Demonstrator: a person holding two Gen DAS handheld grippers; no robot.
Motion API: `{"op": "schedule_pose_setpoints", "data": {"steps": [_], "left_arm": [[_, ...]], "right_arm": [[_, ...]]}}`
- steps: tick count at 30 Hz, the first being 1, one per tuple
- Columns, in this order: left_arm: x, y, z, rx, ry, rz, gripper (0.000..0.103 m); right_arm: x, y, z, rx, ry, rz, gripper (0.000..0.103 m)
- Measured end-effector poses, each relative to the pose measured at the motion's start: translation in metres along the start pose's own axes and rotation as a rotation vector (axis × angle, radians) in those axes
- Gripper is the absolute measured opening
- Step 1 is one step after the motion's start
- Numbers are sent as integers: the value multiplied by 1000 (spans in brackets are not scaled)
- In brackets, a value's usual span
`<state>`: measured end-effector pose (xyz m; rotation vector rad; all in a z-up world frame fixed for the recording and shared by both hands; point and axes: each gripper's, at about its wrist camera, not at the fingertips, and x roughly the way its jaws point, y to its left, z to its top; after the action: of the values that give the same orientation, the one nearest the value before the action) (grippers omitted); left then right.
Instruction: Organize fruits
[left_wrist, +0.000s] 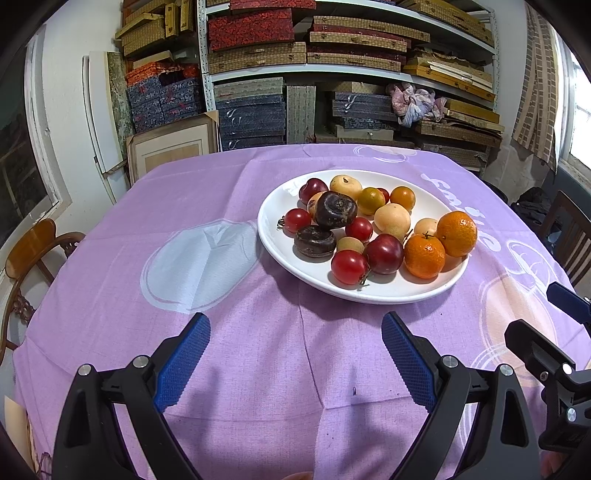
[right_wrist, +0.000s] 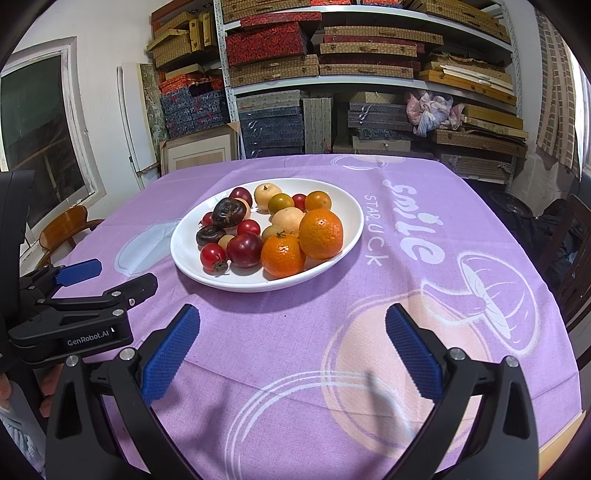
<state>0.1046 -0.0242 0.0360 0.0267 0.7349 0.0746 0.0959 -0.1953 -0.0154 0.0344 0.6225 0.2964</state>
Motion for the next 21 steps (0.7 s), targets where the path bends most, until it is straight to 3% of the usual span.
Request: {"op": "schedule_pose_setpoints", "data": {"steps": [21], "left_arm": [[2, -3, -2, 2, 9, -7, 95]], "right_arm": [[-5, -2, 3, -2, 5, 1, 99]]}}
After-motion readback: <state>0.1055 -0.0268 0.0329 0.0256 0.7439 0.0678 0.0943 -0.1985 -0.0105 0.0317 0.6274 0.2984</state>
